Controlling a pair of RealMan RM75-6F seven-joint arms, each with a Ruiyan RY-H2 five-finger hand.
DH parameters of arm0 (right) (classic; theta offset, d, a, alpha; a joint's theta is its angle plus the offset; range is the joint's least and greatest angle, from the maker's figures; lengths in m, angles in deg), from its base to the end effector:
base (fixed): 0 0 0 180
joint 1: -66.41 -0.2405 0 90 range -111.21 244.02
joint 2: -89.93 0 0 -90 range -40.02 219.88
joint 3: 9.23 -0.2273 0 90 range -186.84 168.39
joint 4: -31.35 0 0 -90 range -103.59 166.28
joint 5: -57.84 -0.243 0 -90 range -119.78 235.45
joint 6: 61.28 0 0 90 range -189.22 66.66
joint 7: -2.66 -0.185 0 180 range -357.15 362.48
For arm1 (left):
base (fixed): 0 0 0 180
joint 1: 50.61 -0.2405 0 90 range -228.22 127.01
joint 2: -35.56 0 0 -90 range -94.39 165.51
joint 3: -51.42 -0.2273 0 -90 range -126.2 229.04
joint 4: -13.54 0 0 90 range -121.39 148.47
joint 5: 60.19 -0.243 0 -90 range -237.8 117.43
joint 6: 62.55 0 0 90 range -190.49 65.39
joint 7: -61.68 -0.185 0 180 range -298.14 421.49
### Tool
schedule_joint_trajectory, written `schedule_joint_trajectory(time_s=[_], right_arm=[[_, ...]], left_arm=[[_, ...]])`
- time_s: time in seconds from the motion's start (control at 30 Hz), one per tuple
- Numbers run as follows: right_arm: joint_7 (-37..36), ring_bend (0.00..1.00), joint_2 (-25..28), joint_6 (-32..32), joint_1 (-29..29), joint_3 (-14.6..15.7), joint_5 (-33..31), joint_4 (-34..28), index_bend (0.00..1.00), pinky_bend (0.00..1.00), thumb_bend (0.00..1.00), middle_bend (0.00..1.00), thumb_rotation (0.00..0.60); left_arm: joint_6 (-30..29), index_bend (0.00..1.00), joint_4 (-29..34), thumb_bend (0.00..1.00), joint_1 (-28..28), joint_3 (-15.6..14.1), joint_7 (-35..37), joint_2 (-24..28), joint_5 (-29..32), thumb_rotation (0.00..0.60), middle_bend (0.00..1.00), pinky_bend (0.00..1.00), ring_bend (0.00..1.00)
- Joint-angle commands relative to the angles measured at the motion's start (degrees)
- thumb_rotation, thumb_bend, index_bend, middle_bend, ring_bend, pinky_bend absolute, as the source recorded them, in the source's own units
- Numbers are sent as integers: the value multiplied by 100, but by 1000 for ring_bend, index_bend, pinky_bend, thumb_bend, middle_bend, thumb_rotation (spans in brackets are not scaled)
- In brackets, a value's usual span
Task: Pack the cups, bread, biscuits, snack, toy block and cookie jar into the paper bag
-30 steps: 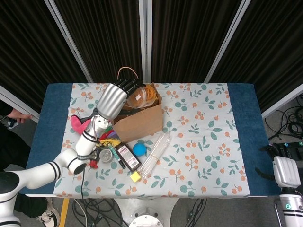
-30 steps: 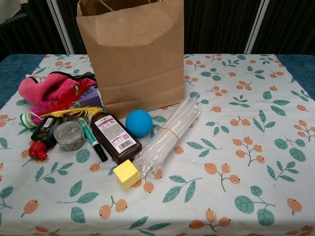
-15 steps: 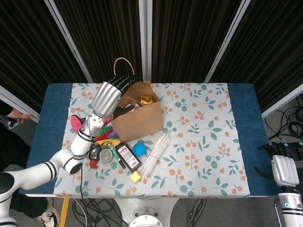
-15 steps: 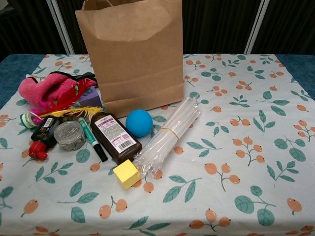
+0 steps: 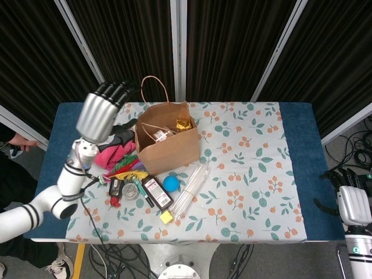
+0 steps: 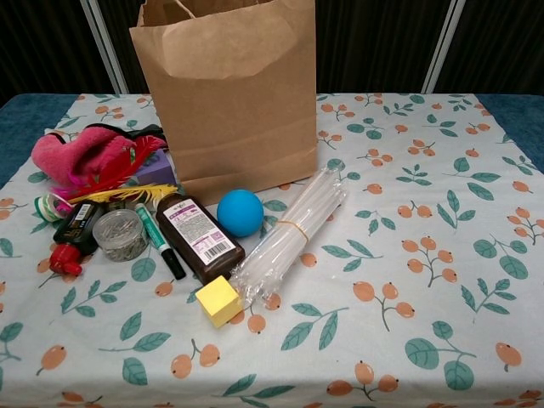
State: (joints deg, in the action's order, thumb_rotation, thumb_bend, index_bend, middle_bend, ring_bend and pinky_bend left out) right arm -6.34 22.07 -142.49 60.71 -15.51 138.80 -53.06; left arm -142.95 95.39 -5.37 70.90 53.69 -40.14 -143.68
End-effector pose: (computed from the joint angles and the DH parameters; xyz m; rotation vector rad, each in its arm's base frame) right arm -0.3317 -0.2428 0.1192 1.2651 -1.0001 0.9439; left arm -0.0442 0.4142 0.1249 -1.4969 -0.2864 -1.4737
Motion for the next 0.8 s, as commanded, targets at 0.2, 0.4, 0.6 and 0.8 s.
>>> schedule_joint_trajectory(time_s=[0.2, 0.4, 0.6, 0.8], right_arm=[[305, 0, 205, -791, 156, -32, 551, -8, 247, 0, 78, 143, 600], [535, 0, 378, -1101, 365, 115, 756, -370, 202, 0, 77, 107, 600], [713, 0, 318, -1234, 509, 216, 802, -463, 201, 0, 77, 101, 600], [821, 0, 168, -1156, 545, 282, 767, -387, 195, 0, 78, 100, 600]], left_arm=[[-117, 317, 672, 112, -1829, -1030, -184, 1207, 902, 600, 272, 250, 202], [-623, 298, 795, 112, -2539, -1641, -197, 1103, 421, 600, 272, 248, 200], [-1095, 279, 710, 113, -3164, -2048, -80, 918, 75, 600, 272, 242, 200], [-1421, 279, 440, 112, -3577, -2154, 178, 856, -89, 600, 272, 239, 200]])
